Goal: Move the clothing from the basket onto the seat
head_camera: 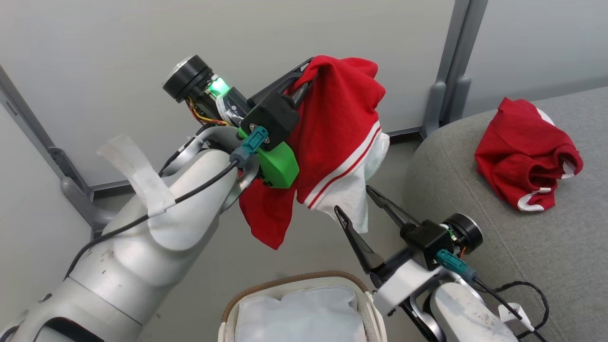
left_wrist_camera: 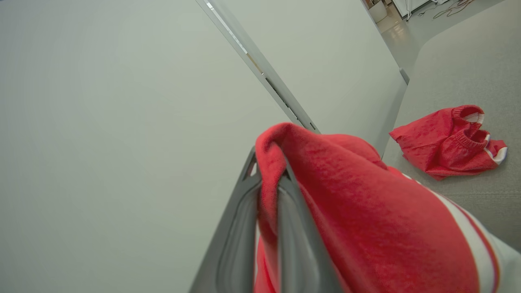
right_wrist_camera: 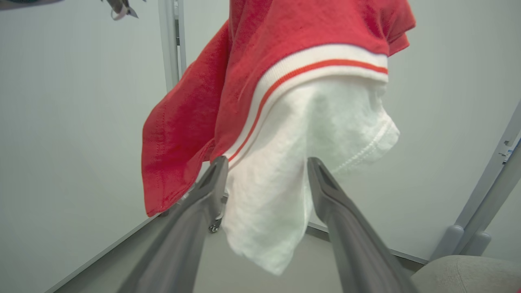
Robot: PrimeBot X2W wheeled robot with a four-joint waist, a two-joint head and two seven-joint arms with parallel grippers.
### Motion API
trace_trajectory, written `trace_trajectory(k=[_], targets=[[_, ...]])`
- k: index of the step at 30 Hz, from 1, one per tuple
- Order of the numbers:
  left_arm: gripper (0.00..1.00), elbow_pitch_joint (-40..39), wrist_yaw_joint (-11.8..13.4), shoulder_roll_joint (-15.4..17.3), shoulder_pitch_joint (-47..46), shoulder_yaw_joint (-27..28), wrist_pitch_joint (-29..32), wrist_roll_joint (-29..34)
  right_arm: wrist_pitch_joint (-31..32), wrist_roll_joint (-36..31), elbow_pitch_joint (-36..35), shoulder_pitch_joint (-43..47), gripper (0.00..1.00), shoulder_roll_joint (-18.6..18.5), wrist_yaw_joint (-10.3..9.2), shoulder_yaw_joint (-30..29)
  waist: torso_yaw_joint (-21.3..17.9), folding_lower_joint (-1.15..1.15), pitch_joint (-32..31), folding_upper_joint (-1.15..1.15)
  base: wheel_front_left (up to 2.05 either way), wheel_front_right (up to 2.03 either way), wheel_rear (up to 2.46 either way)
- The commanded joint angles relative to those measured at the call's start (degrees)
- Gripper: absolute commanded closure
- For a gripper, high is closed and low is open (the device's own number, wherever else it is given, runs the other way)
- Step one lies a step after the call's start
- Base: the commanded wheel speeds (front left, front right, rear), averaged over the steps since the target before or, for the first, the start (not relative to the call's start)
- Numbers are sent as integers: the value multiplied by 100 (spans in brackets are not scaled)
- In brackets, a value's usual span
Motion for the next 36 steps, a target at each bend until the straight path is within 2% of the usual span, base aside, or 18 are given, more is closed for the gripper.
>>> trace_trajectory(k=[1,6,12,14,16,27,33,34,35,36], targets=[[100,-43,-9,-57,-107,-25,-5,-61,-13,-104,124,-161,0,-15,-6,20,59,0,4,0,0,0,0],[100,-167,-16,-215,-55,-148,37,-127,-12,-159,669,-549,0,-18,-6,-9,190,0,20,0,0,0,0],[100,-322,-25,-289,147,-278,58,-250,-13,-29,956,-844,0,-17,-6,-134,295,0,23,0,0,0,0],[100,-343,-29,-277,197,-312,62,-296,-12,2,980,-917,65,-18,-6,-167,314,0,22,0,0,0,0],[100,-346,-29,-261,270,-328,73,-357,-12,8,984,-942,100,-18,-6,-174,321,0,18,0,0,0,0],[100,-242,171,-138,881,-184,-75,-733,-13,-103,905,-833,100,-18,-7,-339,238,0,0,0,0,0,0],[100,-200,376,-222,1416,-22,-197,-1014,-13,-174,825,-767,100,-18,-7,-628,204,0,27,0,0,0,0],[71,-198,409,-251,1527,-1,-227,-1061,-13,-190,812,-766,100,-18,-7,-672,198,0,35,0,0,0,0],[50,-193,427,-276,1622,25,-247,-1112,-12,-209,799,-767,100,-19,-7,-723,196,0,42,0,0,0,0],[4,-188,437,-294,1718,55,-248,-1155,-13,-225,788,-769,100,-21,-7,-770,194,0,48,0,0,0,0]])
